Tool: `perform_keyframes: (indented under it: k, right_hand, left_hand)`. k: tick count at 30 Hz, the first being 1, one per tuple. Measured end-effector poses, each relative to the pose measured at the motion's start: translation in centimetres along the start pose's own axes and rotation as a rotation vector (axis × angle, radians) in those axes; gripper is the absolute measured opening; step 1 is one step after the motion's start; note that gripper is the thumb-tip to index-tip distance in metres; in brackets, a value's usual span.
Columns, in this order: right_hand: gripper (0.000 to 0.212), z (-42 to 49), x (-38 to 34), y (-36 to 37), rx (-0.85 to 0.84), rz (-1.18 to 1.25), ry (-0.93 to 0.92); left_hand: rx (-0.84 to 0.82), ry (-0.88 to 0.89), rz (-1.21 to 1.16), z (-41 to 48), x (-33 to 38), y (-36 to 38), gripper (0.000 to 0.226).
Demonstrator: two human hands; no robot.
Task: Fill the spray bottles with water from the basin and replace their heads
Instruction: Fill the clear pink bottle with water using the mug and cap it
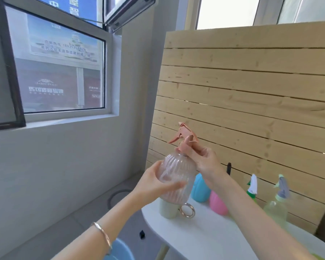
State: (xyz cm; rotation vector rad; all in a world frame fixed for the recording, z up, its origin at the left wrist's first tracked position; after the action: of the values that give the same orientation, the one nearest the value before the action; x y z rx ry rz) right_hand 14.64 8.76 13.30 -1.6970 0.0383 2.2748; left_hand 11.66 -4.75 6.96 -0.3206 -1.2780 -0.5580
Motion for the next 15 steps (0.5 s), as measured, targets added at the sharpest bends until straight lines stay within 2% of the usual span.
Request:
perform_keyframes:
  k: [2,4,6,8,11,12,13,14,15]
  right_hand:
    - [0.019,-0.7,-0.3,0.3,-0.12,0.134,0.032]
    - [0.018,-1.3,-0.7,0.6,-0.2,0.301,0.021]
    - [0.016,-1.5,-0.4,0.5,-0.136,0.36,0.003]
    - [0.018,-1.6,0.5,0.4,-0.004,0.348,0.028]
    - [0.01,-2.0,1.3,1.0,0.107,0.302,0.05]
    - [0.007,-2.3,1.3,1.3,0.113,0.277,0.06]
    - [0.008,-2.6,1.2,1.6,0.093,0.269,0.064]
    - [0.012,-2.9,1.2,1.9,0.047,0.286,0.075]
    - [0.016,-3.2,1.1,2.4,-0.015,0.319,0.093]
  left_hand:
    - [-0.227,-0.223,-0.347,-0.9,-0.7,1.0,0.054]
    - [-0.262,-0.368,-0.589,-0.6,-1.6,0.8,0.059]
    - [-0.129,-0.36,-0.504,0.5,-2.2,-0.3,0.055]
    - [-0.001,-0.29,-0.262,1.0,-2.5,-1.0,0.061]
    - [0.075,0.044,0.123,-1.1,0.8,-0.4,0.08]
    - [0.059,0.052,0.174,-1.3,0.8,-0.2,0.081]
    - [0.014,0.022,0.139,-1.6,0.5,-0.1,0.08]
    - [-0.059,-0.08,0.044,-1.4,-0.2,0.0,0.08]
    - [-0.142,-0.21,-0.159,-1.9,-0.5,0.2,0.079]
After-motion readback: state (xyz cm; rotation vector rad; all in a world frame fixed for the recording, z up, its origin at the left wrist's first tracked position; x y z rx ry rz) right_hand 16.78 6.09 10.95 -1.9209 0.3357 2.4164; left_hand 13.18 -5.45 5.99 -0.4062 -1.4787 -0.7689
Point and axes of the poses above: each hand's wrist, its own z-axis towards the middle knuckle, its own y-axis out of the palm, x = y × z, the point moved 7 cm from there along z, towards the middle knuckle, and after that the axes turned 15 degrees about -z, right-handed, at the moved point
